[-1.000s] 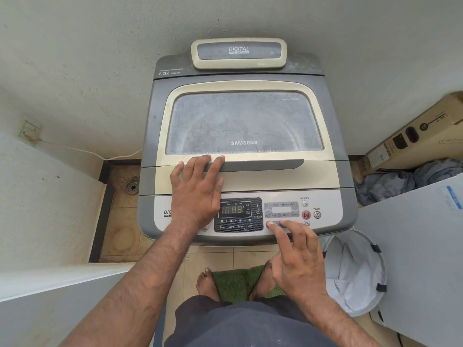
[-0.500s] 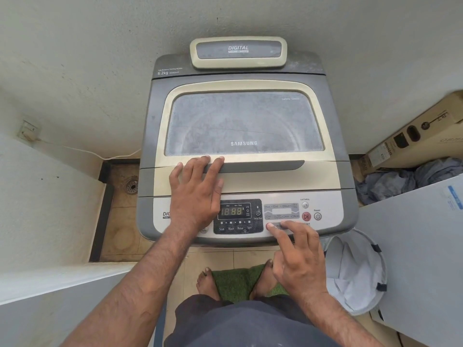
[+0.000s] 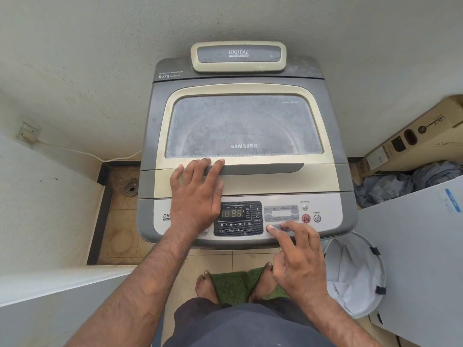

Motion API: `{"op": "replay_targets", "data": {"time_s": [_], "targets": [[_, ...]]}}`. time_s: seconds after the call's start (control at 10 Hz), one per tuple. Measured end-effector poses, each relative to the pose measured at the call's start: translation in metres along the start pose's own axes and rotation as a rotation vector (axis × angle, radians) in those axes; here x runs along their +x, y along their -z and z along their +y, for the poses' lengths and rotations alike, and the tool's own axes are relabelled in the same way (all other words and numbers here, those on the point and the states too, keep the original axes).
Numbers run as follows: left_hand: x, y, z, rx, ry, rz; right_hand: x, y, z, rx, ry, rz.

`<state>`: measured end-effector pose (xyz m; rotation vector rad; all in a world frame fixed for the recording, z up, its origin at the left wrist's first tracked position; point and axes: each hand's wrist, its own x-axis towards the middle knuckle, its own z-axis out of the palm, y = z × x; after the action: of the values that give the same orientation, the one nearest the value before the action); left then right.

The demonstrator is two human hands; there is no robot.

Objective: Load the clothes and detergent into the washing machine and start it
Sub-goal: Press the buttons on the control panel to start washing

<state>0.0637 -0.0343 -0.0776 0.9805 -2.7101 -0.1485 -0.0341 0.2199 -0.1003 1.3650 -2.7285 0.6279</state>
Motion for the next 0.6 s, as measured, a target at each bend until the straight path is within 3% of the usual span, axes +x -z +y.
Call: {"op": "replay_targets", "data": {"time_s": [0.6], "targets": [[0.0004,-0.0014,-0.0009,-0.005,-0.003,0.003,0.0029,-0.0024,0.0011,-0.004,0.015,0.052]]}}
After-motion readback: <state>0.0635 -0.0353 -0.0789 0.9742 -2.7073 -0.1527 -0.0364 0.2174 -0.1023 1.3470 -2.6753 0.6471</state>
